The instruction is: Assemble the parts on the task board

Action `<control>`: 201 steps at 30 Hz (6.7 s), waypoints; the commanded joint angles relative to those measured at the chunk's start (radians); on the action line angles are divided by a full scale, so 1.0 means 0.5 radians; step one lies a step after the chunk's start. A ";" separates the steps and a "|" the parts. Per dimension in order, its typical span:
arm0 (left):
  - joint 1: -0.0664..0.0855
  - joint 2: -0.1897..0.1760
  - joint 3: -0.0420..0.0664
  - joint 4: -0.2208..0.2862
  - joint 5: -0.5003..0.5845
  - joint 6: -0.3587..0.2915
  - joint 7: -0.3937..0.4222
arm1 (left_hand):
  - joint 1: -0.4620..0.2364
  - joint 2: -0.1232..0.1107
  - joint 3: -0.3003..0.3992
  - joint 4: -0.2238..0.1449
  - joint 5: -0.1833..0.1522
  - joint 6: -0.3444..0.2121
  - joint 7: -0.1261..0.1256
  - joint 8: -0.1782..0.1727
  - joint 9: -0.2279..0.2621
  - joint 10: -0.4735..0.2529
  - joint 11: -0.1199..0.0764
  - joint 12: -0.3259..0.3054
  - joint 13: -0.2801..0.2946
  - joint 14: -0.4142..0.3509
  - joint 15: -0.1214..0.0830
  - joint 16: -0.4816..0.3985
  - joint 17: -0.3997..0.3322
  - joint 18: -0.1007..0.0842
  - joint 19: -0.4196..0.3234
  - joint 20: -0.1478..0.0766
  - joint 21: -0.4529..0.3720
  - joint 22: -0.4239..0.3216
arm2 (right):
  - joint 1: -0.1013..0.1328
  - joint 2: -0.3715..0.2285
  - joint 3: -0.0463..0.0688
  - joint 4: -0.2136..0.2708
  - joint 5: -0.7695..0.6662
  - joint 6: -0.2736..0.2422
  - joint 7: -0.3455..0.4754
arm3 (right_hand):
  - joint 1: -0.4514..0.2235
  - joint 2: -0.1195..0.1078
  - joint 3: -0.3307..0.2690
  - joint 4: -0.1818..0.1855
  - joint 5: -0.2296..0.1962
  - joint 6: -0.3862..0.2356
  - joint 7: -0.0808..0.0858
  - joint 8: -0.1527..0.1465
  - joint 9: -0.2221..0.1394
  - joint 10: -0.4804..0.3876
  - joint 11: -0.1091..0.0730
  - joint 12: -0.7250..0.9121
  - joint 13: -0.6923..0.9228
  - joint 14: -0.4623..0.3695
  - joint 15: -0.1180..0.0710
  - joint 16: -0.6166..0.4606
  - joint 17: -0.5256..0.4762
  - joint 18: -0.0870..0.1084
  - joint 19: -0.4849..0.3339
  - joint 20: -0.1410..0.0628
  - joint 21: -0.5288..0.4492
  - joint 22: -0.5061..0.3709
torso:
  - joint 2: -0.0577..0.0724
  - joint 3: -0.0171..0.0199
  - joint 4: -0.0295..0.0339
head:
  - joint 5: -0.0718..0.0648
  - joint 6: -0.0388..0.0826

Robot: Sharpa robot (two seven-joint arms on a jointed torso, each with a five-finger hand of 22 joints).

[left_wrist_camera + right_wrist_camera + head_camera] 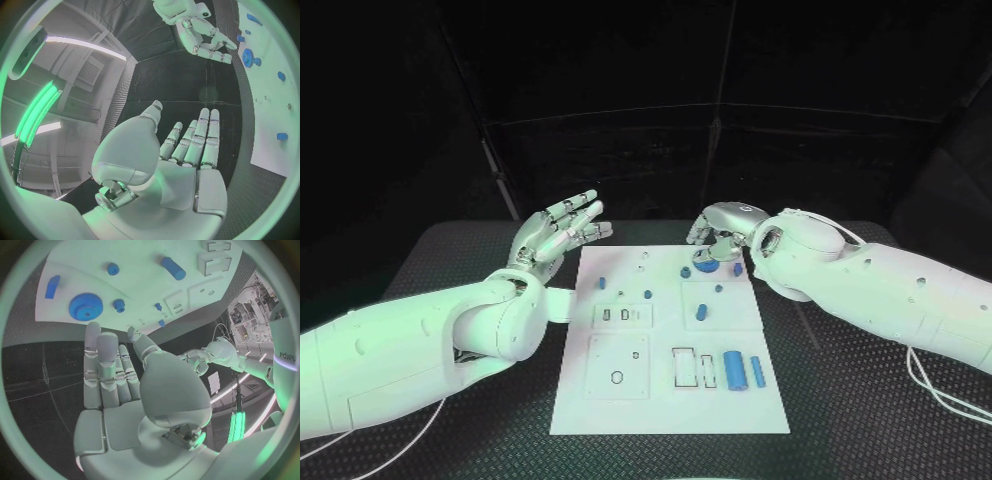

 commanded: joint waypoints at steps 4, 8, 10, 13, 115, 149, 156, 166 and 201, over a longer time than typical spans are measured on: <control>0.025 -0.015 0.004 0.013 0.123 0.107 0.008 | 0.027 0.011 0.017 -0.025 0.005 0.081 0.257 0.005 0.007 0.140 -0.007 0.010 0.013 0.073 -0.016 0.021 -0.001 0.053 0.070 -0.002 0.030 0.003 | 0.008 0.025 0.002 -0.002 -0.152 0.177 -0.057 | 0.014 -0.016 0.010 0.027 -0.012 -0.016 -0.007 -0.006 0.002 -0.012 0.002 0.017 0.003 0.073 0.013 0.213 0.227 0.023 -0.032 0.011 0.081 0.049 | 0.059 -0.0095 0.010 | -0.004 0.005; 0.033 -0.019 0.004 0.014 0.136 0.149 -0.016 | 0.030 0.023 0.030 -0.043 0.005 0.326 0.249 0.055 0.028 0.440 -0.031 0.094 0.034 0.178 -0.048 0.061 0.007 0.083 0.156 -0.005 0.069 0.008 | 0.008 0.039 0.001 -0.013 -0.154 0.204 -0.039 | 0.014 -0.017 0.013 0.032 -0.012 -0.016 -0.007 -0.006 0.002 -0.011 0.002 0.021 0.003 0.071 0.013 0.253 0.268 0.023 -0.038 0.012 0.099 0.060 | 0.076 -0.0127 0.014 | -0.007 0.007; 0.035 -0.019 0.004 0.016 0.138 0.161 -0.023 | 0.030 0.025 0.033 -0.045 0.004 0.355 0.247 0.061 0.029 0.454 -0.034 0.101 0.033 0.188 -0.051 0.062 0.006 0.086 0.165 -0.005 0.072 0.007 | 0.008 0.045 0.001 -0.016 -0.155 0.207 -0.030 | 0.015 -0.021 0.013 0.033 -0.013 -0.015 -0.007 -0.005 0.003 -0.012 0.002 0.022 0.003 0.067 0.014 0.264 0.275 0.023 -0.042 0.013 0.109 0.066 | 0.081 -0.0123 0.013 | -0.006 0.007; 0.037 -0.020 0.004 0.016 0.140 0.180 -0.033 | 0.030 0.028 0.035 -0.048 0.004 0.378 0.245 0.066 0.030 0.465 -0.037 0.106 0.031 0.198 -0.055 0.063 0.005 0.090 0.173 -0.005 0.074 0.005 | 0.008 0.055 0.001 -0.019 -0.156 0.201 -0.013 | 0.015 -0.021 0.014 0.035 -0.011 -0.014 -0.007 -0.005 0.003 -0.011 0.002 0.023 0.003 0.065 0.014 0.274 0.286 0.024 -0.045 0.013 0.114 0.069 | 0.090 -0.0144 0.012 | -0.004 0.008; 0.084 -0.019 0.003 -0.052 -0.180 0.421 -0.660 | 0.022 0.026 0.077 -0.110 0.004 0.650 0.201 0.112 0.039 0.630 -0.093 0.153 0.030 0.483 -0.127 0.111 0.004 0.119 0.379 -0.046 0.138 -0.016 | 0.019 0.541 -0.001 -0.465 -0.165 -0.240 -0.014 | -0.014 -0.014 0.507 0.259 -0.012 0.234 -0.021 0.048 0.016 0.279 -0.049 0.036 0.009 0.070 -0.033 0.814 0.874 0.019 -0.114 0.002 0.458 0.286 | 0.152 -0.0154 0.018 | 0.024 -0.026; 0.087 -0.006 0.003 -0.072 -0.182 0.404 -0.638 | 0.023 0.025 0.082 -0.115 0.004 0.663 0.199 0.116 0.040 0.646 -0.096 0.157 0.031 0.491 -0.130 0.107 0.002 0.119 0.384 -0.048 0.137 -0.019 | 0.026 0.651 -0.016 -0.607 -0.193 -0.105 -0.003 | -0.031 -0.066 0.522 0.295 -0.027 0.192 -0.006 0.017 0.007 0.235 -0.030 -0.001 0.005 0.067 -0.016 0.827 0.882 0.019 -0.129 0.016 0.468 0.288 | 0.154 -0.0134 0.011 | 0.050 -0.047; 0.088 -0.004 0.003 -0.077 -0.182 0.405 -0.638 | 0.023 0.025 0.082 -0.115 0.004 0.663 0.199 0.116 0.040 0.646 -0.096 0.157 0.031 0.491 -0.130 0.107 0.002 0.119 0.384 -0.048 0.137 -0.019 | 0.026 0.652 -0.018 -0.610 -0.193 -0.115 -0.022 | -0.046 -0.102 0.517 0.312 -0.034 0.147 0.010 -0.005 0.001 0.185 -0.016 -0.019 0.000 0.063 -0.003 0.826 0.876 0.020 -0.141 0.024 0.465 0.279 | 0.155 -0.0144 0.014 | 0.046 -0.045; 0.089 -0.005 0.003 -0.082 -0.182 0.407 -0.637 | 0.023 0.025 0.082 -0.115 0.004 0.663 0.199 0.116 0.040 0.646 -0.096 0.157 0.031 0.491 -0.130 0.107 0.002 0.119 0.384 -0.048 0.137 -0.019 | 0.026 0.651 -0.021 -0.607 -0.177 -0.255 -0.050 | -0.024 -0.195 0.292 0.382 -0.143 -0.668 0.023 -0.028 -0.016 -0.333 0.059 0.034 0.005 -0.048 0.059 0.552 0.443 0.028 -0.219 0.087 0.341 0.176 | 0.155 -0.0132 0.012 | 0.044 -0.040; 0.088 -0.066 0.001 -0.091 -0.182 0.420 -0.591 | 0.030 0.032 0.099 -0.127 0.004 0.689 0.187 0.126 0.041 0.673 -0.106 0.161 0.031 0.503 -0.136 0.098 -0.003 0.119 0.392 -0.053 0.134 -0.026 | 0.026 -0.114 0.012 -0.043 0.582 0.011 -0.401 | 0.214 -0.239 -0.369 0.927 0.089 -0.388 0.065 0.120 0.014 0.635 -0.001 2.648 2.442 0.180 0.025 1.223 1.618 -0.059 0.125 0.053 0.817 0.764 | 0.124 -0.0008 -0.015 | 0.025 -0.011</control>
